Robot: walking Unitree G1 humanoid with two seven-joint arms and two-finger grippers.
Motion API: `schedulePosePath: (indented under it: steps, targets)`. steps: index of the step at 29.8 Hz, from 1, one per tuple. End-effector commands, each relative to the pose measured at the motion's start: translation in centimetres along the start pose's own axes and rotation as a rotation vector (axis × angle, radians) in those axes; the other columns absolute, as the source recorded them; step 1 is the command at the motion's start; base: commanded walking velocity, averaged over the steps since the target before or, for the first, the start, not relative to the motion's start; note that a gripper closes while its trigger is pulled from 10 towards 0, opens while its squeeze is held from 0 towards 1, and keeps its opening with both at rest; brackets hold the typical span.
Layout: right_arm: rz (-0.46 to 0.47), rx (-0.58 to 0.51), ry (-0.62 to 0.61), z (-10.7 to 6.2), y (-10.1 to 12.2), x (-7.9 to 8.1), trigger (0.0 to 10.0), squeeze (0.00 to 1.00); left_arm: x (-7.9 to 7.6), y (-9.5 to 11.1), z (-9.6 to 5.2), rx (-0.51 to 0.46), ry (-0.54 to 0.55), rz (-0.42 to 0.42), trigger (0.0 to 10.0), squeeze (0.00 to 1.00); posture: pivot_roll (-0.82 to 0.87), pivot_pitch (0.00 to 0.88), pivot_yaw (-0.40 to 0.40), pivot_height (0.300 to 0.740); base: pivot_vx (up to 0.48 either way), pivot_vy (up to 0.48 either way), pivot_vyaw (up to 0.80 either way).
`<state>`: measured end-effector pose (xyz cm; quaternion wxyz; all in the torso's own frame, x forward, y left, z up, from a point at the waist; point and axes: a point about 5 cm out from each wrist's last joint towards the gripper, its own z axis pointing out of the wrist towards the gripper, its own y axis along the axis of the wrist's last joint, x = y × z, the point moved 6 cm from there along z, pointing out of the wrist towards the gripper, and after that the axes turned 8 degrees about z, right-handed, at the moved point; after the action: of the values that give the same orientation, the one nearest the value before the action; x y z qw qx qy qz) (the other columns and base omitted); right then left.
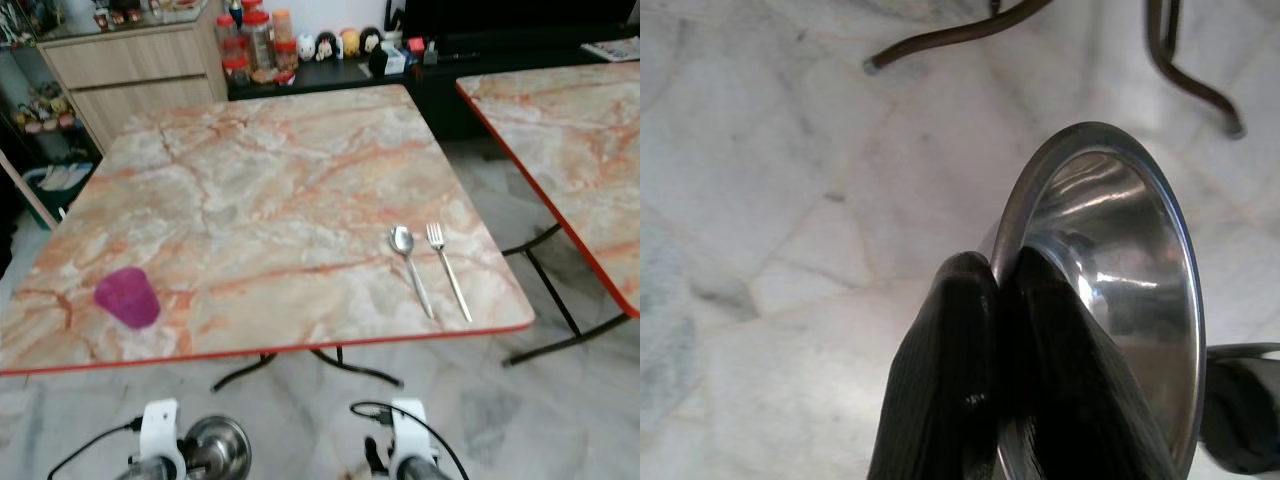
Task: Setting the table
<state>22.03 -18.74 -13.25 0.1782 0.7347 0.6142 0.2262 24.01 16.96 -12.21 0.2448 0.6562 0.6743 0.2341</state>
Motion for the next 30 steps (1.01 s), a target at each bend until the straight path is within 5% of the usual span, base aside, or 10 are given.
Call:
schedulePosePath:
  steps: [1, 30]
  targets:
    - [0.019, 0.006, 0.027, 0.14, -0.16, 1.21, 10.0, 0.00, 1.12, -0.34, -0.16, 0.006, 0.029, 0.006, 10.0, 0.00, -0.23, 0.000, 0.069, 0.740, 0.000, -0.319, 0.00]
    - [0.002, 0.007, 0.013, 0.13, -0.32, 1.10, 10.0, 0.00, 0.95, -0.36, -0.16, 0.003, 0.024, 0.005, 10.0, 0.00, -0.23, 0.000, 0.066, 0.740, 0.000, -0.344, -0.16]
